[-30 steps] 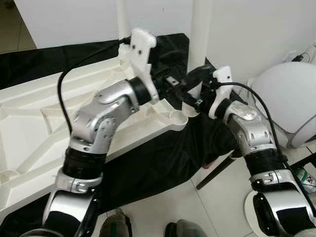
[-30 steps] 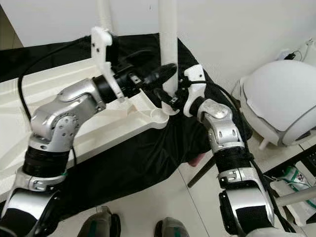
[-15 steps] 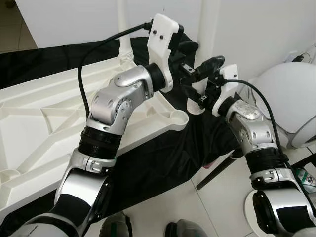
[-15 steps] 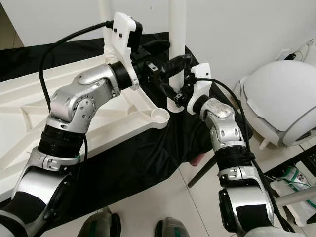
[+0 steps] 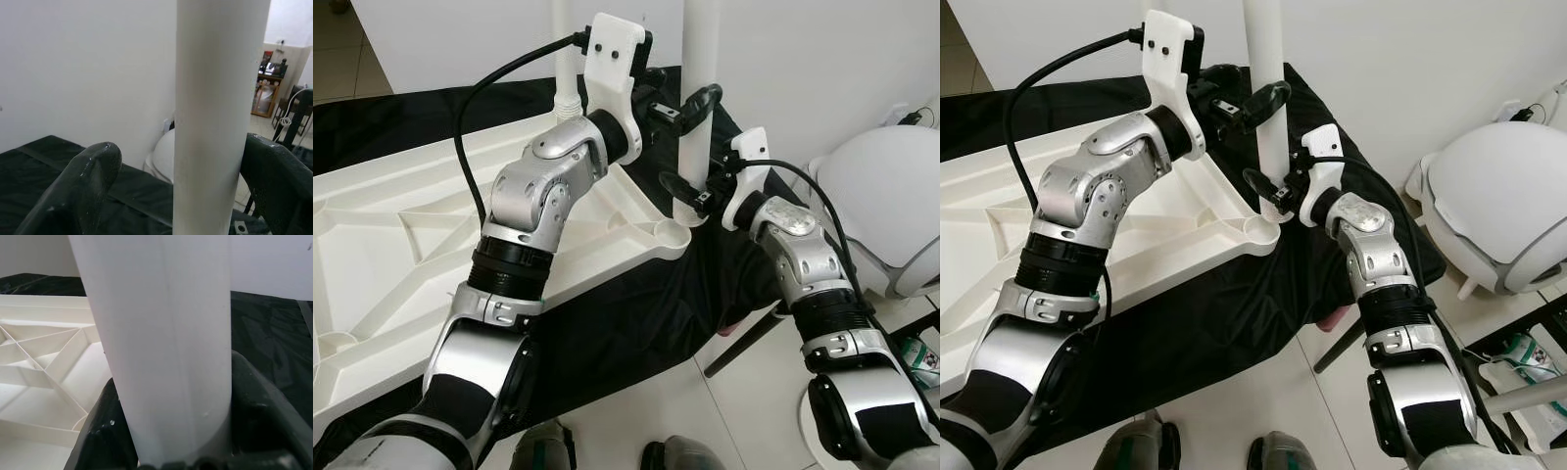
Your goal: Building children table
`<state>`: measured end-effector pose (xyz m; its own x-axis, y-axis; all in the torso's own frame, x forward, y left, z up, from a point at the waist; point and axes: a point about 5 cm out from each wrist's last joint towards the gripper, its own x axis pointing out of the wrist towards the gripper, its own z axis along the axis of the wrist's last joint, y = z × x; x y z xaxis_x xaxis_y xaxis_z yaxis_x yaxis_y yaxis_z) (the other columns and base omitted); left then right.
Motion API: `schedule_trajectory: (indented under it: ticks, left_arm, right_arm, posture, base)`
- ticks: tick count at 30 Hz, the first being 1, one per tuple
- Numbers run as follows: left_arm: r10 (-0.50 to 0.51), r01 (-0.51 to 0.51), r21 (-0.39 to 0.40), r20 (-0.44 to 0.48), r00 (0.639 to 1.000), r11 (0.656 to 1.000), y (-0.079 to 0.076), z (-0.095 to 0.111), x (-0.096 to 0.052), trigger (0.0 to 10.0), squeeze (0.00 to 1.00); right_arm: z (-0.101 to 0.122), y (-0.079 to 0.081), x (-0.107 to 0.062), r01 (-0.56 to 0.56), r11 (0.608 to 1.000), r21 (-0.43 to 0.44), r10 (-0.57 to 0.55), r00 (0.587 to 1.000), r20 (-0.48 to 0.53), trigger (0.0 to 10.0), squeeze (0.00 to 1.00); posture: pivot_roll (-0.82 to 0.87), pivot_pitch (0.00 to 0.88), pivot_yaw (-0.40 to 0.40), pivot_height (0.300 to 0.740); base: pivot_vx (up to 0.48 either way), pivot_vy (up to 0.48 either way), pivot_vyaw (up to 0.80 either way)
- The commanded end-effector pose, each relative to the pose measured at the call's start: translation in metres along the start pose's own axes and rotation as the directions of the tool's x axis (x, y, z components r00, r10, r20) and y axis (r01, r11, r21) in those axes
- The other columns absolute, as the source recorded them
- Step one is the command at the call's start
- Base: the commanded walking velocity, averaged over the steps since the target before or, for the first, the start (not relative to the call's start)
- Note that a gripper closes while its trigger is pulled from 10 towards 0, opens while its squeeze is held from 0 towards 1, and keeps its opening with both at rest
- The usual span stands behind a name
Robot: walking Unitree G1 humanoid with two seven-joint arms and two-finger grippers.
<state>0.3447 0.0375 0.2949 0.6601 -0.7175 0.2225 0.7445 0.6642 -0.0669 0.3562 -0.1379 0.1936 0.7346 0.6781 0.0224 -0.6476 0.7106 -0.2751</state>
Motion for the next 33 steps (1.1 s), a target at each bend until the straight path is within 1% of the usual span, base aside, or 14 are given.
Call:
schedule_trajectory:
  ticks: [1,2,4,5,7,8,13,16,21,23,25,28,29,33]
  left_arm:
    - [-0.031,0.032,-0.021,0.064,0.997,0.999,-0.002,0.020,0.002,10.0,0.00]
    - [-0.031,0.032,-0.021,0.064,0.997,0.999,-0.002,0.020,0.002,10.0,0.00]
    - [-0.080,0.084,-0.041,0.084,0.993,0.996,-0.006,0.028,0.004,10.0,0.00]
    - [-0.080,0.084,-0.041,0.084,0.993,0.996,-0.006,0.028,0.004,10.0,0.00]
    - [-0.140,0.148,-0.067,0.109,0.984,0.987,-0.012,0.037,0.005,10.0,0.00]
    - [-0.140,0.148,-0.067,0.109,0.984,0.987,-0.012,0.037,0.005,10.0,0.00]
    - [-0.211,0.224,-0.089,0.136,0.968,0.971,-0.016,0.048,0.005,10.0,0.00]
    - [-0.239,0.250,-0.082,0.131,0.962,0.965,-0.015,0.052,0.004,10.0,0.00]
    - [-0.253,0.265,-0.077,0.129,0.959,0.961,-0.013,0.057,0.002,10.0,0.00]
    - [-0.276,0.289,-0.090,0.135,0.952,0.953,-0.015,0.059,0.001,10.0,0.00]
    - [-0.293,0.304,-0.084,0.128,0.948,0.949,-0.018,0.058,0.001,10.0,0.00]
    - [-0.293,0.304,-0.084,0.128,0.948,0.949,-0.018,0.058,0.001,10.0,0.00]
    - [-0.318,0.327,-0.077,0.106,0.942,0.942,-0.022,0.056,0.001,0.0,0.00]
    - [-0.325,0.333,-0.078,0.101,0.940,0.940,-0.023,0.055,0.001,0.0,0.00]
  right_arm:
    - [-0.002,-0.001,-0.003,-0.017,1.000,-0.010,0.017,1.000,-0.004,10.0,0.00]
    - [-0.002,-0.001,-0.003,-0.017,1.000,-0.010,0.017,1.000,-0.004,10.0,0.00]
    - [-0.005,0.000,-0.004,-0.046,0.999,-0.012,0.046,0.999,-0.016,10.0,0.00]
    - [-0.005,0.000,-0.004,-0.046,0.999,-0.012,0.046,0.999,-0.016,10.0,0.00]
    - [-0.007,0.002,-0.006,-0.079,0.997,-0.019,0.078,0.996,-0.031,10.0,0.00]
    - [-0.007,0.002,-0.006,-0.079,0.997,-0.019,0.078,0.996,-0.031,10.0,0.00]
    - [-0.010,0.000,-0.009,-0.085,0.996,-0.021,0.084,0.995,-0.046,10.0,0.00]
    - [-0.011,-0.001,-0.010,-0.087,0.996,-0.020,0.086,0.995,-0.052,10.0,0.00]
    - [-0.011,-0.003,-0.011,-0.090,0.996,-0.026,0.088,0.994,-0.058,10.0,0.00]
    - [-0.012,-0.004,-0.012,-0.086,0.996,-0.028,0.084,0.995,-0.060,10.0,0.00]
    - [-0.012,-0.005,-0.012,-0.087,0.996,-0.029,0.085,0.994,-0.062,10.0,0.00]
    - [-0.012,-0.005,-0.012,-0.087,0.996,-0.029,0.085,0.994,-0.062,10.0,0.00]
    - [-0.012,-0.005,-0.012,-0.091,0.995,-0.034,0.088,0.994,-0.063,10.0,0.00]
    - [-0.011,-0.005,-0.012,-0.093,0.995,-0.037,0.091,0.994,-0.064,10.0,0.00]
  posture:
    - [-0.04,0.000,-0.016,0.740]
    - [-0.04,0.000,-0.016,0.740]
    - [-0.04,0.000,-0.016,0.740]
    - [-0.04,0.000,-0.016,0.740]
    - [-0.04,0.000,-0.016,0.740]
    - [-0.04,0.000,-0.016,0.740]
    - [-0.03,0.000,-0.013,0.740]
    - [-0.03,0.000,-0.010,0.740]
    - [-0.03,0.000,-0.005,0.740]
    - [-0.03,0.000,-0.004,0.740]
    - [-0.03,0.000,-0.004,0.740]
    - [-0.03,0.000,-0.004,0.740]
    - [-0.03,0.000,-0.003,0.740]
    - [-0.03,0.000,-0.003,0.740]
  base:
    - [0.000,0.000,0.00]
    - [0.000,0.000,0.00]
    - [0.000,0.000,0.00]
    - [0.000,0.000,0.00]
    - [0.000,0.000,0.00]
    - [0.000,0.000,0.00]
    - [0.000,0.000,0.00]
    - [0.000,0.000,0.00]
    - [0.000,0.000,0.00]
    - [0.000,0.000,0.00]
    - [0.000,0.000,0.00]
    - [0.000,0.000,0.00]
    - [0.000,0.000,0.00]
    - [0.000,0.000,0.00]
